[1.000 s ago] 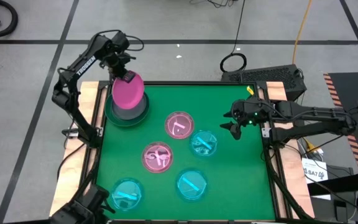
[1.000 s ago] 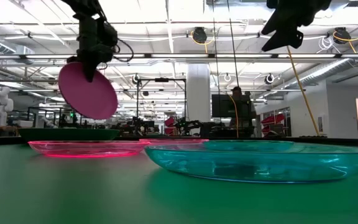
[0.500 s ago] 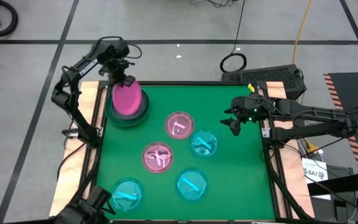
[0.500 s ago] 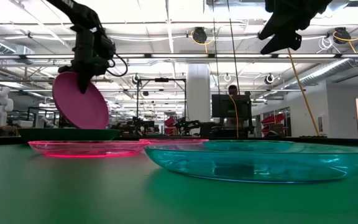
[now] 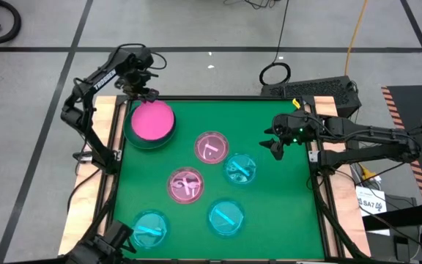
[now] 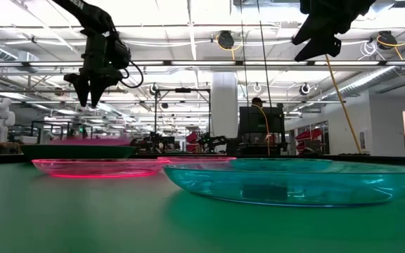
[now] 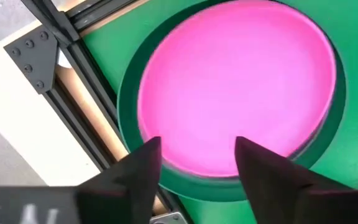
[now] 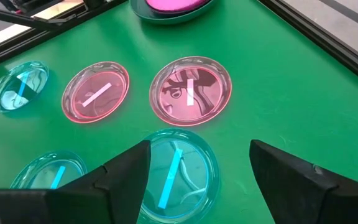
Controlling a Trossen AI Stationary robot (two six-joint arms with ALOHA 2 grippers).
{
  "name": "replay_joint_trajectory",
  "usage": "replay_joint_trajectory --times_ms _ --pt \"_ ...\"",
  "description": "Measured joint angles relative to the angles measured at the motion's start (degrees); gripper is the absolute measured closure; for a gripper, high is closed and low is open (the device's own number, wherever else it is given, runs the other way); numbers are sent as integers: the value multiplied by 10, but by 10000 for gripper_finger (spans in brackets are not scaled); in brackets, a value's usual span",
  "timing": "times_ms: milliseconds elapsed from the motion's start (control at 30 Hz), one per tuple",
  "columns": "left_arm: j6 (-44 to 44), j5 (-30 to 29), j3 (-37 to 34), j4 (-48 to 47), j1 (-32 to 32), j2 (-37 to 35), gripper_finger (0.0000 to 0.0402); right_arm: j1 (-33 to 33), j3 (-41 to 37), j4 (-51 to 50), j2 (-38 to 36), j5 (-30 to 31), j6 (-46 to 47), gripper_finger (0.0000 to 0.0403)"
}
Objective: Stack plastic plates
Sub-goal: Stack the pink plate on top of the black plate, then stack the top blue plate on top of the pink plate
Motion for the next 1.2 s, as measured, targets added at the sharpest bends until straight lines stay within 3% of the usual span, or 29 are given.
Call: replay_joint_trajectory --times_ms 133,433,633,900,1067,1200 --pt "-25 0 0 0 -12 0 160 0 0 0 0 1 0 135" --pt "-50 38 0 8 -95 0 156 0 0 0 0 1 25 135" --pt "-83 46 0 43 -193 -1 156 0 0 -11 0 1 117 135" --pt "-151 76 0 133 -342 -11 156 0 0 -109 0 0 246 135" --pt "-228 78 1 216 -442 -32 156 8 0 -133 0 -13 264 135" --pt "-291 44 0 243 -507 -43 156 20 0 -152 0 -17 269 135"
